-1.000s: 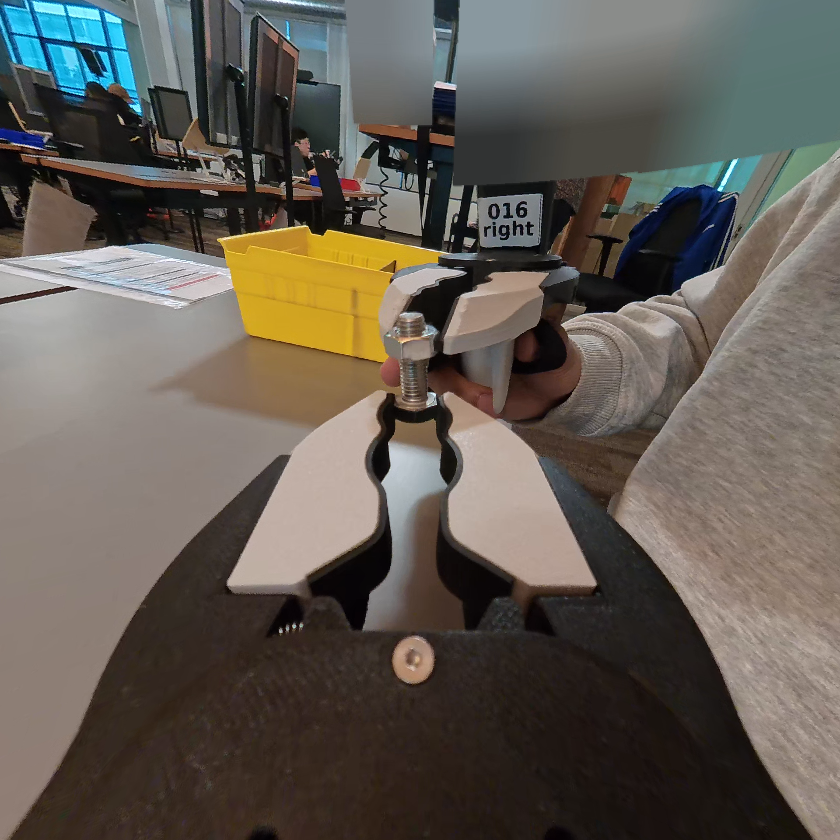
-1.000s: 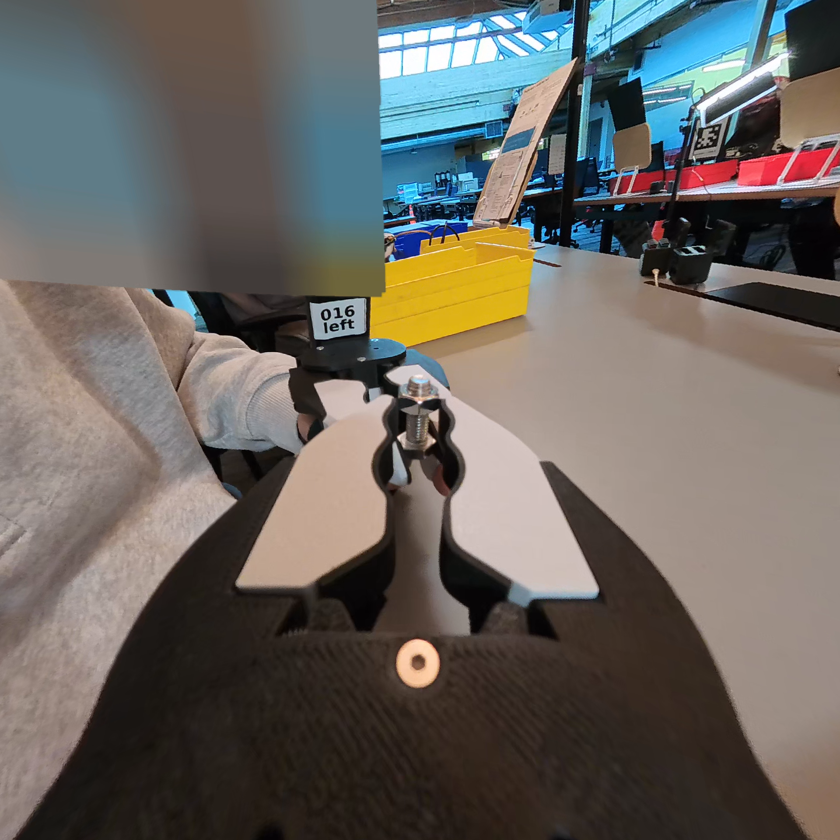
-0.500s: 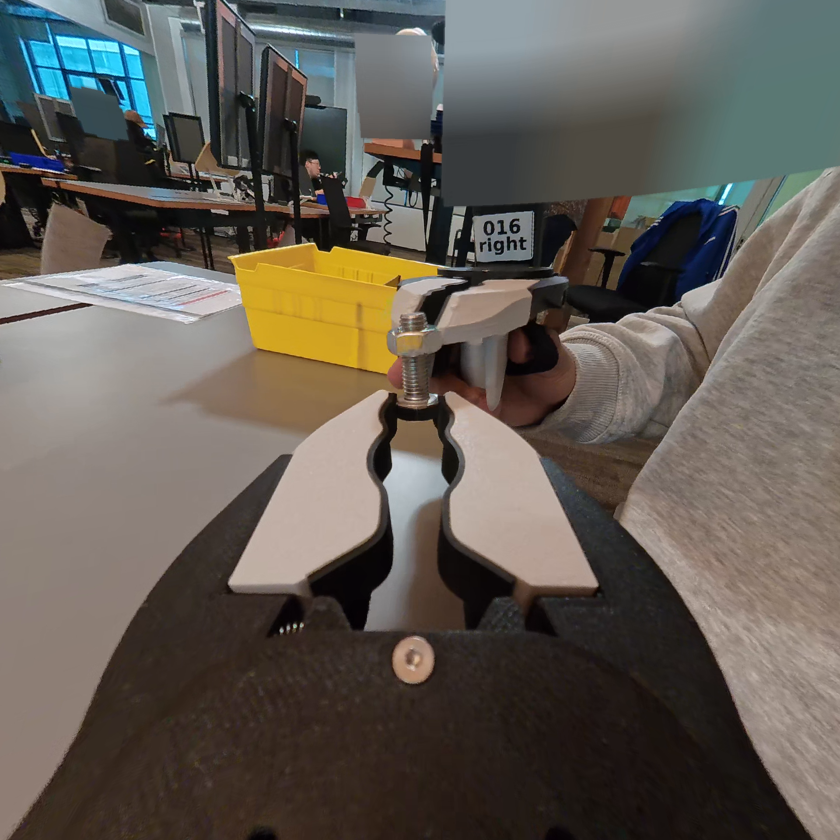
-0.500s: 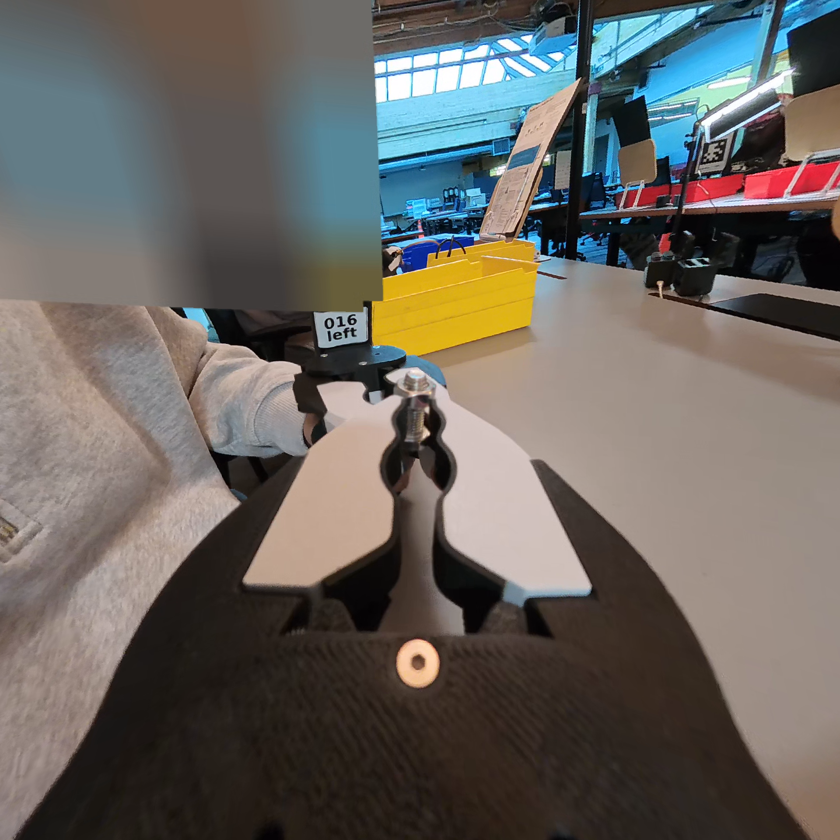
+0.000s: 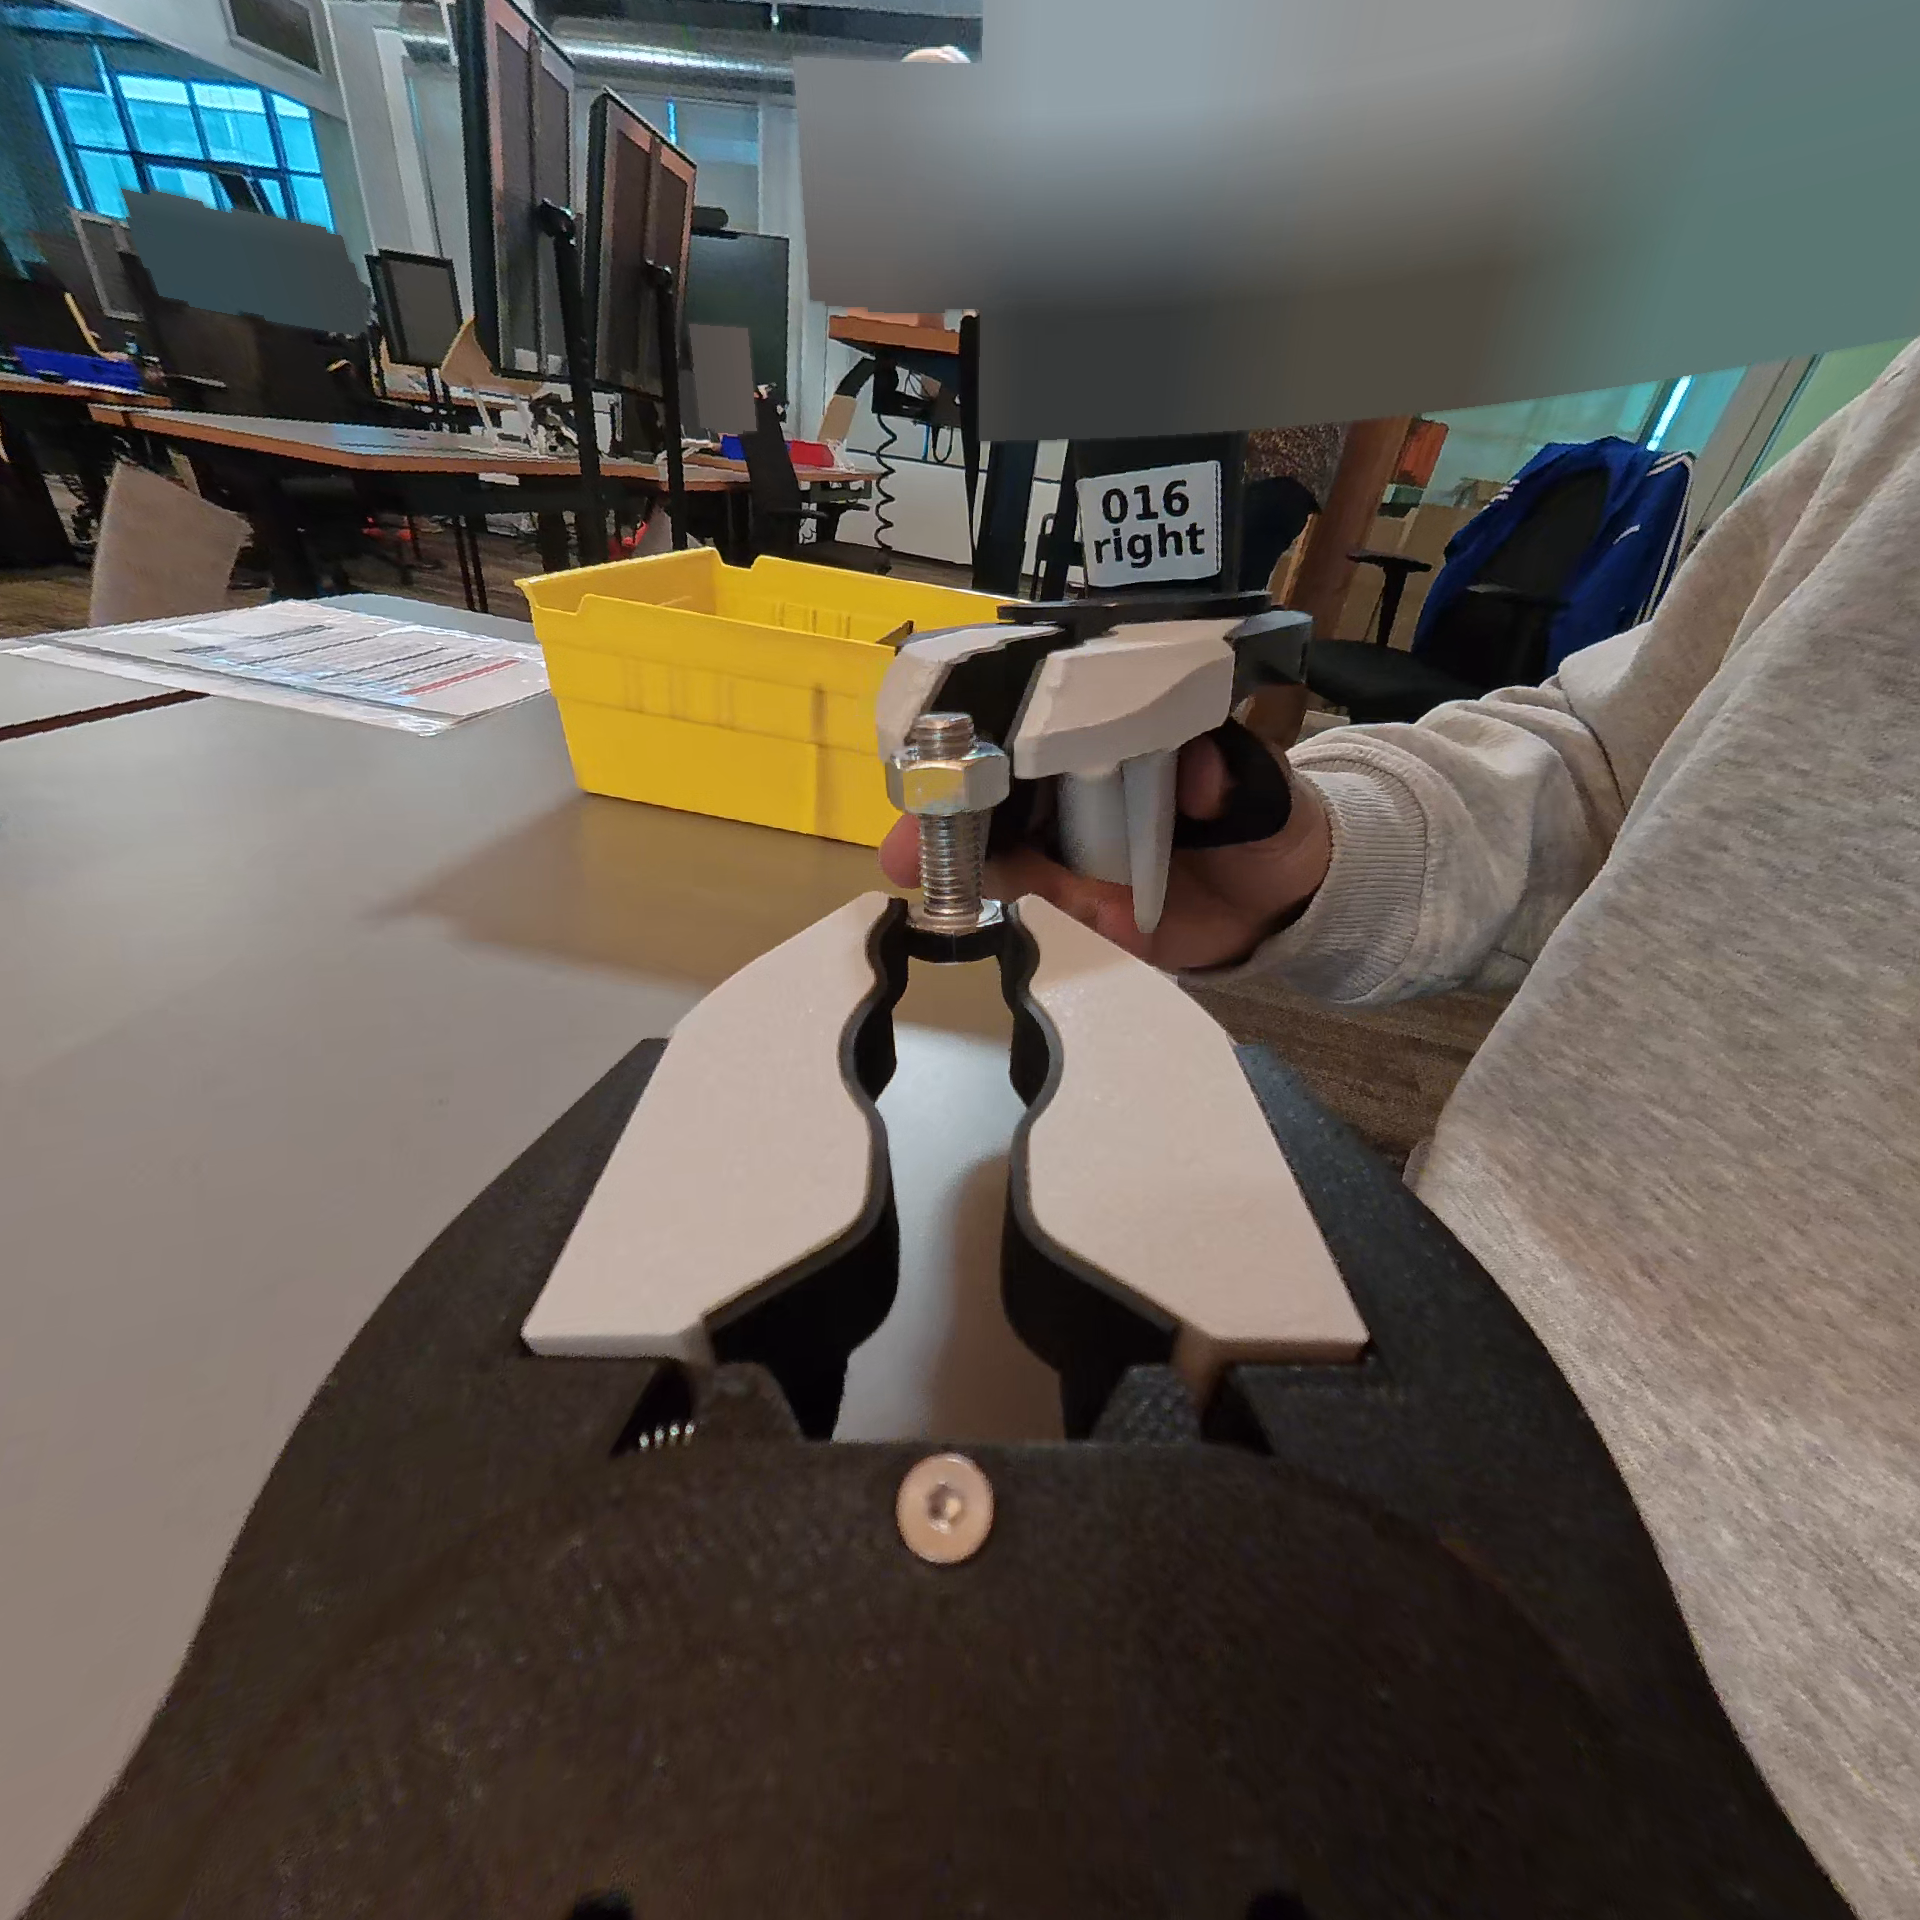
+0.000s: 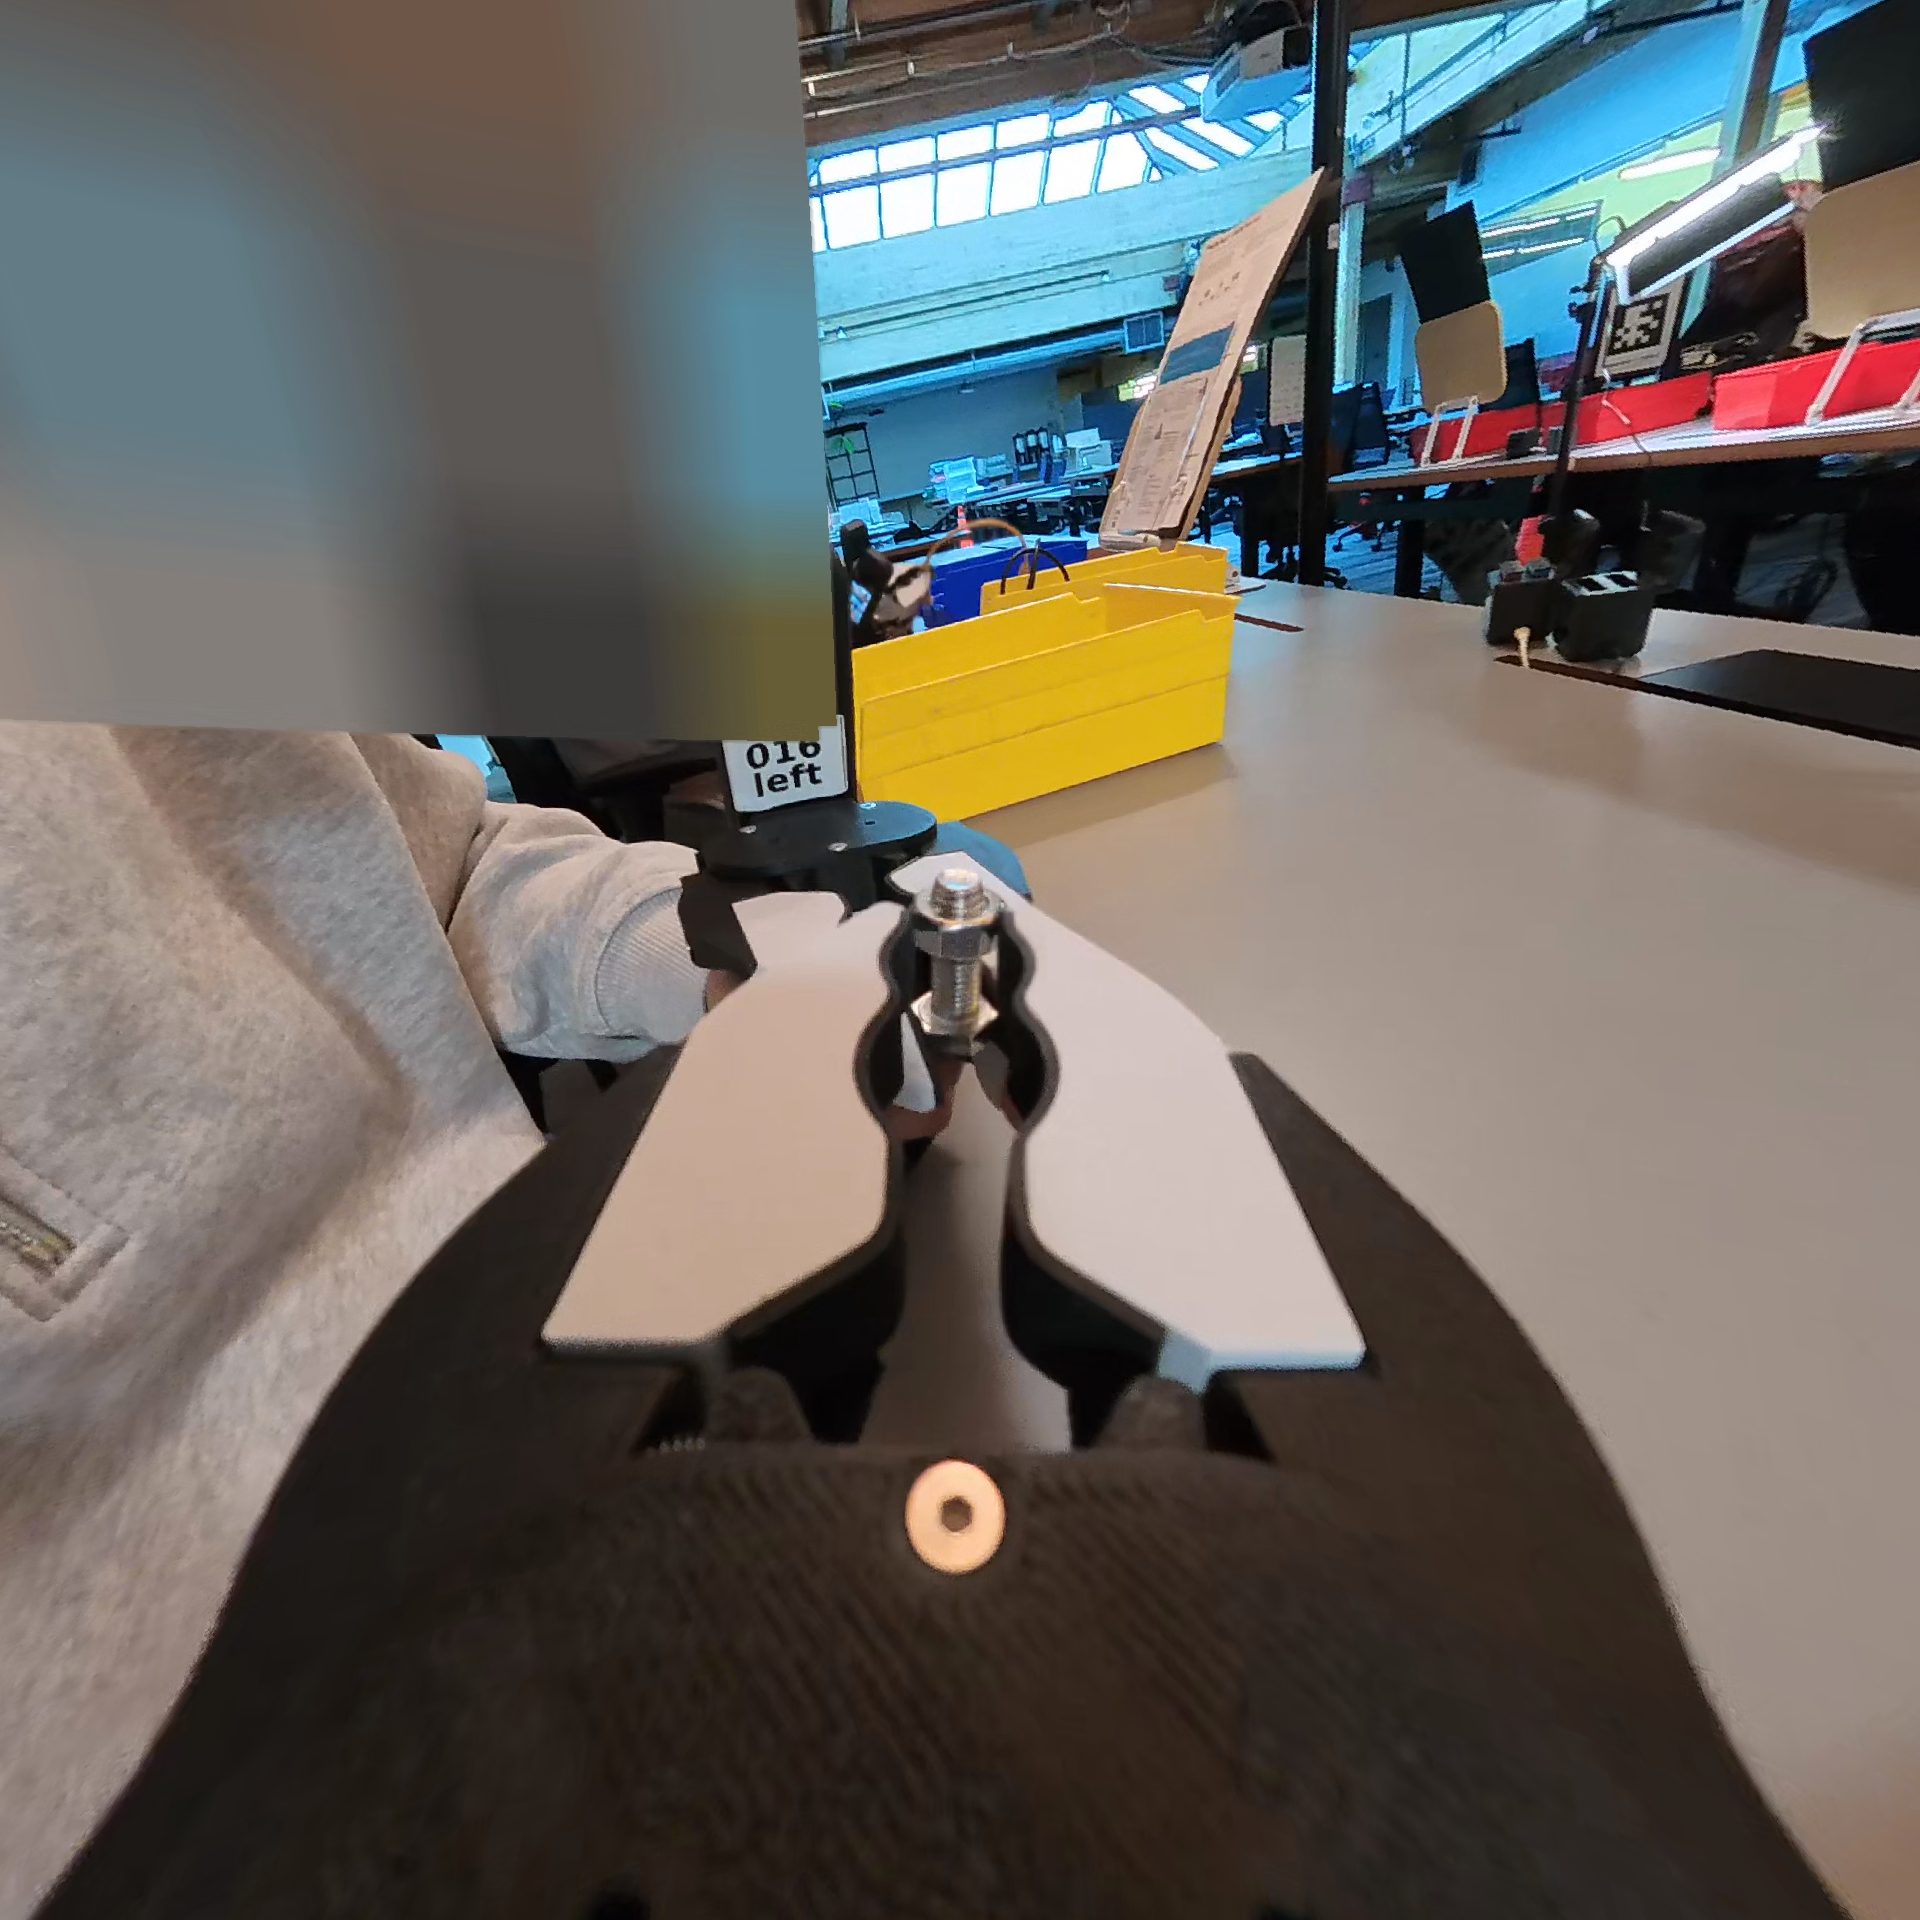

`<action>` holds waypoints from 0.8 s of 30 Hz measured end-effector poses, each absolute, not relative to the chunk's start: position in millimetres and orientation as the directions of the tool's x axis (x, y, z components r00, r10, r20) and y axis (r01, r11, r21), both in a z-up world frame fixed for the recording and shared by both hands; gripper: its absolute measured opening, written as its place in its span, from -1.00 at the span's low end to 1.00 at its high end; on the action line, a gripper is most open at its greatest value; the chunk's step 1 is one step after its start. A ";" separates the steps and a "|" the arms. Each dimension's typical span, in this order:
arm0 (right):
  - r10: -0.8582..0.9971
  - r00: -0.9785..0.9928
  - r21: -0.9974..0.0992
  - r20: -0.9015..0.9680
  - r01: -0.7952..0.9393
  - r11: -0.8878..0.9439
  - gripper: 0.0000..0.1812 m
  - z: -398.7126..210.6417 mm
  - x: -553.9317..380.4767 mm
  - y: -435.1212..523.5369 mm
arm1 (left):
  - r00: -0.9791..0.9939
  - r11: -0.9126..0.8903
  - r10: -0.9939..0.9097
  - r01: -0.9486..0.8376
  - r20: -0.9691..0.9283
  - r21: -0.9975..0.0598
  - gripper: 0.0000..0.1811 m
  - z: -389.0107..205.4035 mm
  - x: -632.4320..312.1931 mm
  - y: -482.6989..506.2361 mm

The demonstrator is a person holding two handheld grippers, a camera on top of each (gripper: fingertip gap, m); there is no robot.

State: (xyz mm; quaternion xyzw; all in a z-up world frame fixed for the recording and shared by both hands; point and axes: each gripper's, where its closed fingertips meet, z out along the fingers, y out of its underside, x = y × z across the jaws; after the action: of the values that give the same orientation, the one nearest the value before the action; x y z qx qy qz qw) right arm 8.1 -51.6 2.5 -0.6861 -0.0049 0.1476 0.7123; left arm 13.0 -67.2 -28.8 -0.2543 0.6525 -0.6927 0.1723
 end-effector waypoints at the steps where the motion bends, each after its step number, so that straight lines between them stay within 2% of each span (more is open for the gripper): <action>1: 0.218 0.954 -0.977 -0.204 -0.212 0.015 -0.85 2.6 8.8 -51.8 | -0.811 -0.092 -0.571 -0.094 0.130 -0.991 -0.81 -28.7 13.2 -67.0; 10: 0.173 0.959 -0.973 -0.226 -0.232 0.014 -0.96 -1.0 22.2 -54.4 | -0.811 -0.120 -0.565 -0.101 0.152 -0.988 -0.81 -26.2 14.1 -65.1; 16: 0.211 0.950 -0.968 -0.232 -0.246 0.045 -0.77 6.2 15.4 -54.8 | -0.807 -0.114 -0.571 -0.100 0.148 -0.988 -0.81 -26.9 14.6 -65.1; 24: 0.197 0.959 -0.978 -0.204 -0.210 0.011 -0.77 1.4 11.9 -51.4 | -0.811 -0.101 -0.569 -0.093 0.134 -0.991 -0.81 -27.8 13.2 -68.1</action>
State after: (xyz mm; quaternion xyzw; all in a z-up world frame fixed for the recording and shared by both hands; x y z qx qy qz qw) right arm 11.9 -51.4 1.4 -0.6884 0.0048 0.1431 0.7111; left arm 13.2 -68.1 -27.8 -0.2553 0.6484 -0.6966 0.1711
